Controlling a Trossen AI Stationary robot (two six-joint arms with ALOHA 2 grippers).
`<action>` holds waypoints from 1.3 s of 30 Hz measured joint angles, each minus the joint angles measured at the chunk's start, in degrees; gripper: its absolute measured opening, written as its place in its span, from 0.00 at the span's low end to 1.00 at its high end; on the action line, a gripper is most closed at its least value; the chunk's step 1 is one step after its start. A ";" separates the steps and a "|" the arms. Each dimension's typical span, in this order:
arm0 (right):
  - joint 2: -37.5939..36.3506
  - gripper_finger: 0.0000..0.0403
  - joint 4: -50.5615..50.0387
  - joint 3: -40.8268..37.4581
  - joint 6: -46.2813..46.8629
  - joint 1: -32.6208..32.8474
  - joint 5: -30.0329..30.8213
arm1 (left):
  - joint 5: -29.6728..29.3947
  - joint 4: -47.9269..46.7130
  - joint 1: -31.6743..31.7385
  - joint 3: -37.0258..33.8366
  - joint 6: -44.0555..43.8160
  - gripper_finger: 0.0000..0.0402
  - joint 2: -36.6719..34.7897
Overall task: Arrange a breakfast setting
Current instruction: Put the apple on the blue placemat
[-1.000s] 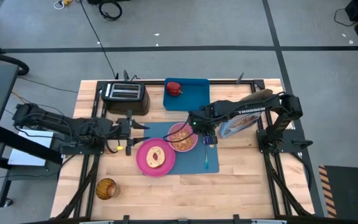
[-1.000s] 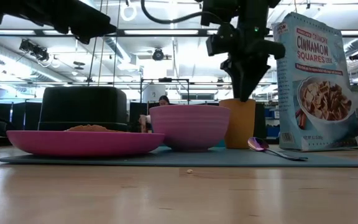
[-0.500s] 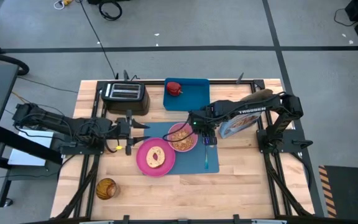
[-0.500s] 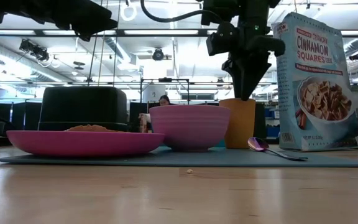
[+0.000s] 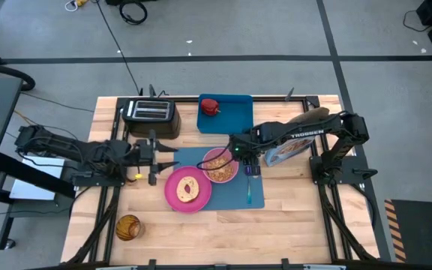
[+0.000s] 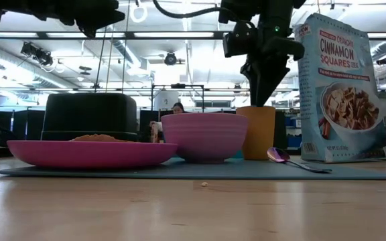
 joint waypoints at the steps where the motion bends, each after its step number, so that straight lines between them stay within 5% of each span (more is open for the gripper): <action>1: 0.00 0.40 0.07 -0.05 0.39 0.00 -0.08 | 0.00 -0.55 0.00 -0.04 0.02 0.48 -0.52; 13: -0.13 0.40 -3.01 10.16 5.23 0.08 10.73 | 0.07 -0.74 -0.28 -0.04 0.69 0.48 -3.19; 22: 4.61 0.40 22.05 7.69 6.88 -7.68 15.79 | 0.11 -5.46 -0.31 -0.02 2.33 0.48 -9.19; 39: 21.01 0.40 26.66 15.54 0.09 -28.19 -3.94 | 1.38 -12.49 -0.31 -0.02 -1.12 0.48 -12.39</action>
